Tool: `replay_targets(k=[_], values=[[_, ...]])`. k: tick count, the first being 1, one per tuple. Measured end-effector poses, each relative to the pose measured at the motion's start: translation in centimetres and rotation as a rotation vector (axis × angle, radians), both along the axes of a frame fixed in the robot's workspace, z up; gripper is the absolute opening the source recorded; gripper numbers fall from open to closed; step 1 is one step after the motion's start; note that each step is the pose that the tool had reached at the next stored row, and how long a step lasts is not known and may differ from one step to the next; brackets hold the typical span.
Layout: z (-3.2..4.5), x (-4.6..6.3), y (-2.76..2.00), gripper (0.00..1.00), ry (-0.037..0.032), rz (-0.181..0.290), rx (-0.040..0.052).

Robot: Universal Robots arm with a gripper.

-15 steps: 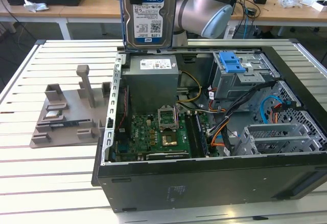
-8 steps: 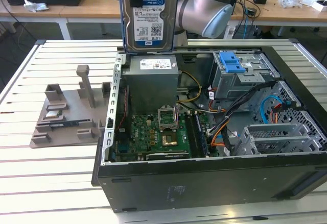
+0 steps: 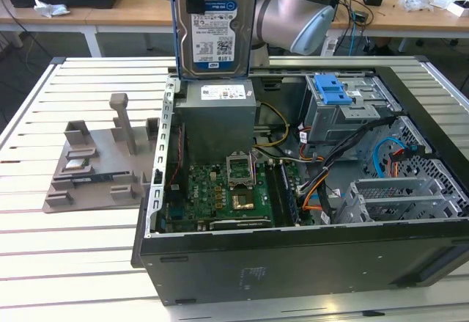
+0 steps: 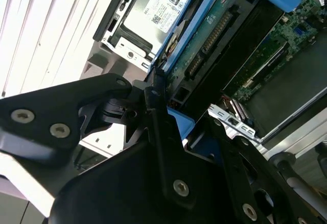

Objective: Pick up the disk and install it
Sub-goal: 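Pick up the disk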

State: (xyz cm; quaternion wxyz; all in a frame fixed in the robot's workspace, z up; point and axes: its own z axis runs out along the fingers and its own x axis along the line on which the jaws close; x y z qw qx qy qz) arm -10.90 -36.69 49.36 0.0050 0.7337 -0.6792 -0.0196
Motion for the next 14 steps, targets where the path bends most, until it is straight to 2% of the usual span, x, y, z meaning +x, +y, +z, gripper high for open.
replay_targets(k=[7,14], values=[[-0.09,0.0,-0.95,0.37,0.0,0.0,0.0],[-0.22,0.1,-2.23,0.37,0.0,0.0,0.0]])
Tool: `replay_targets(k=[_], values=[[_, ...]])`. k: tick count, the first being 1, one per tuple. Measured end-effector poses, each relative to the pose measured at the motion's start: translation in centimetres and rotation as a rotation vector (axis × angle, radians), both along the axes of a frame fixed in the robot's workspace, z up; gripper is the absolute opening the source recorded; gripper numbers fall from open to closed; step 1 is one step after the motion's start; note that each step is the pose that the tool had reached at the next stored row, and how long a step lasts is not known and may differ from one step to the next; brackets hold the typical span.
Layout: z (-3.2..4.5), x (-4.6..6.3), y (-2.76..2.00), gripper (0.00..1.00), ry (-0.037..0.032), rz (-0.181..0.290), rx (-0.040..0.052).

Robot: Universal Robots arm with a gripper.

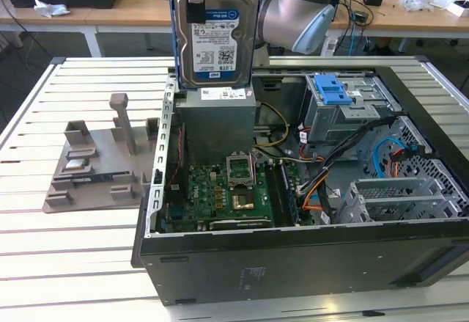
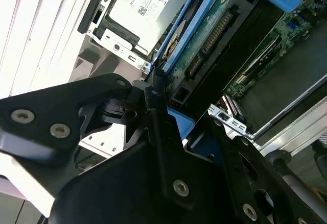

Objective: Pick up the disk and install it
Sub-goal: 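Pick up the disk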

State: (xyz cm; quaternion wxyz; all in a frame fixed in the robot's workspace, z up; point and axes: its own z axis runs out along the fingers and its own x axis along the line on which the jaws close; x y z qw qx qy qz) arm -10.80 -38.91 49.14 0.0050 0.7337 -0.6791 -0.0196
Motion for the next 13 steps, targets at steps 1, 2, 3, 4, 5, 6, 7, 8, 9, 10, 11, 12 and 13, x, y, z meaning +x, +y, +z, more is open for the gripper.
replay_targets(k=[1,2,3,4,5,6,7,8,9,10,11,12,13], values=[[-0.01,0.0,-0.12,0.37,0.0,0.0,0.0],[-0.03,0.0,-0.25,0.37,0.0,0.0,0.0],[-0.04,0.0,-0.37,0.37,-0.0001,0.0,0.0],[-0.06,0.0,-0.6,0.37,0.0,0.0,0.0],[-0.08,0.0,-0.81,0.37,0.0,0.0,0.0],[-0.11,0.1,-1.16,0.37,0.0,0.0,0.0],[-0.14,0.1,-1.48,0.37,0.0,0.0,0.0],[-0.15,0.1,-1.61,0.37,0.0,0.0,0.0],[-0.16,0.1,-1.74,0.37,0.0,0.0,0.0],[-0.17,0.1,-1.95,0.37,0.0,0.0,0.0],[-0.19,0.1,-2.16,0.37,0.0,0.0,0.0],[-0.22,0.1,-2.42,0.37,0.0,0.0,0.0001],[-0.25,0.1,-2.72,0.37,0.0,0.0,0.0]])
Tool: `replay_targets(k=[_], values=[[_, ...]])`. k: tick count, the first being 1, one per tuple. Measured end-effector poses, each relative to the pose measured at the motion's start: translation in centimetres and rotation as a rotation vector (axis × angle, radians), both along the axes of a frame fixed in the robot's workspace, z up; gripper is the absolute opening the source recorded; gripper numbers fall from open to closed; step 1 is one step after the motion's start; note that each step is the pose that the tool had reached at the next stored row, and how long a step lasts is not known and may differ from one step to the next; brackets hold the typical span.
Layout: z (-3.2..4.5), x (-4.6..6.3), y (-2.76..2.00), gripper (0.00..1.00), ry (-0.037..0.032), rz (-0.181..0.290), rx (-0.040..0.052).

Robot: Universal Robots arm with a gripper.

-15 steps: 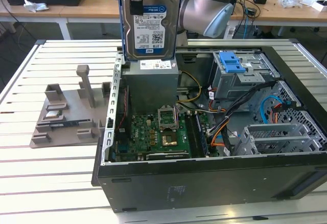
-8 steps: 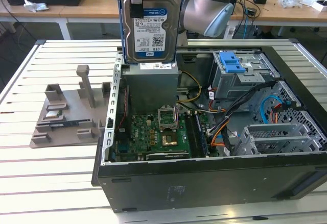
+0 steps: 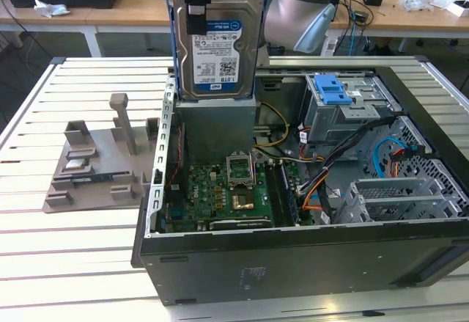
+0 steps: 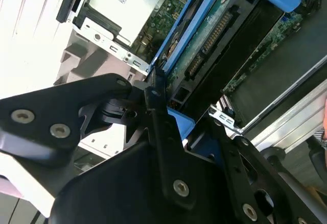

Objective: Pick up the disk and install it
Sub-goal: 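Pick up the disk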

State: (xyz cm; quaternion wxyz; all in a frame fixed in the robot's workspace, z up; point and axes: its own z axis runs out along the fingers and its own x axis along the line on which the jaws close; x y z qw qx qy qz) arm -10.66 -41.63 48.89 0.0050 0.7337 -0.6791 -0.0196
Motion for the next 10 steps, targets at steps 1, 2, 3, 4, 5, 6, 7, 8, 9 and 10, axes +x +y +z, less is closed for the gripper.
replay_targets(k=[1,2,3,4,5,6,7,8,9,10], values=[[-0.02,0.0,-0.27,0.37,0.0,0.0,0.0],[-0.04,0.0,-0.49,0.37,0.0,0.0,-0.0001],[-0.05,0.0,-0.66,0.37,0.0,0.0,0.0],[-0.07,0.0,-0.83,0.37,0.0,0.0,0.0],[-0.09,0.0,-1.12,0.37,0.0,0.0,0.0],[-0.11,0.1,-1.47,0.37,0.0,0.0,0.0],[-0.12,0.1,-1.71,0.37,0.0,0.0,0.0],[-0.13,0.1,-1.97,0.37,0.0001,0.0,-0.0001],[-0.15,0.1,-2.22,0.37,0.0,0.0,0.0],[-0.16,0.1,-2.5,0.37,0.0001,0.0,-0.0001]])
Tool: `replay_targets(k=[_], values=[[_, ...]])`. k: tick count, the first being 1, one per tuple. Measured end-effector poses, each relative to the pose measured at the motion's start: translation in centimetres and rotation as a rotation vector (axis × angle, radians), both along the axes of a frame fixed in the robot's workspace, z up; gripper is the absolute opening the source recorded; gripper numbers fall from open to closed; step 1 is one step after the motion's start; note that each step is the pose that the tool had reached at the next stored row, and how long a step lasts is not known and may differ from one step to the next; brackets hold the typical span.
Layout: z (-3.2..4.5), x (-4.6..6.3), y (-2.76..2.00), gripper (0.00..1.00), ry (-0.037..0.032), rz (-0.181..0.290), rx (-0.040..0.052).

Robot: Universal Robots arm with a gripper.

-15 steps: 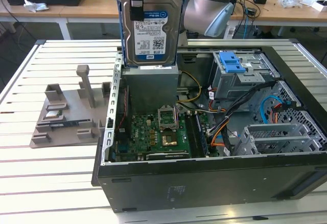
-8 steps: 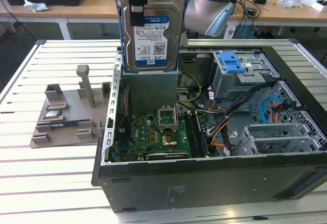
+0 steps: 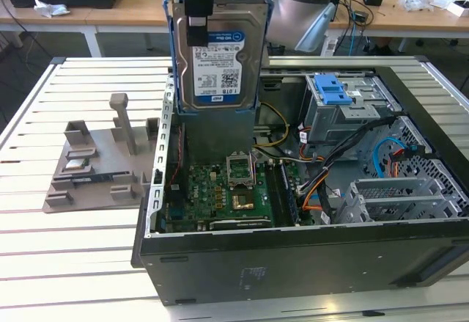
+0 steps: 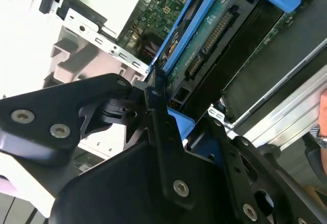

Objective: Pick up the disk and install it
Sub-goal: 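Pick up the disk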

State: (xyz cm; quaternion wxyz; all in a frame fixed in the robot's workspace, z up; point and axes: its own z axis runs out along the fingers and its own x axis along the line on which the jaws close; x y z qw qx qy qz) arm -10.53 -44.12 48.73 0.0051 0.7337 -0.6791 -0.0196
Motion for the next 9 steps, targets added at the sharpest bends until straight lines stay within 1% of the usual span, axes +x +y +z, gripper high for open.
replay_targets(k=[4,6,8,9], values=[[-0.07,0.2,-0.86,0.37,0.0,0.0,0.0001],[-0.11,0.9,-1.06,0.37,0.0003,0.0,0.0001],[-0.13,1.6,-1.14,0.37,0.0009,0.0,-0.0001],[-0.15,2.2,-1.17,0.37,0.0013,0.0,0.0]])
